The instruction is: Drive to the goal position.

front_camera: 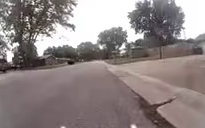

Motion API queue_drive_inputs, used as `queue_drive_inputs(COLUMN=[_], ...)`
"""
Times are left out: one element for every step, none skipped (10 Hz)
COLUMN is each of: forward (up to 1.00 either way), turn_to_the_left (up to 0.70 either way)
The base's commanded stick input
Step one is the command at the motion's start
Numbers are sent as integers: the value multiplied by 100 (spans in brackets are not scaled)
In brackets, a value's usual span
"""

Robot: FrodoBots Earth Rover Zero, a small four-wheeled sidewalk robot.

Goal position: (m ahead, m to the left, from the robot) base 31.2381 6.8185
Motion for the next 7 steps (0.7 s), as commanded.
queue_drive_inputs(forward=[100,100,100,100,100,100,100], turn_to_the_left=[0,0,0,0,0,0,0])
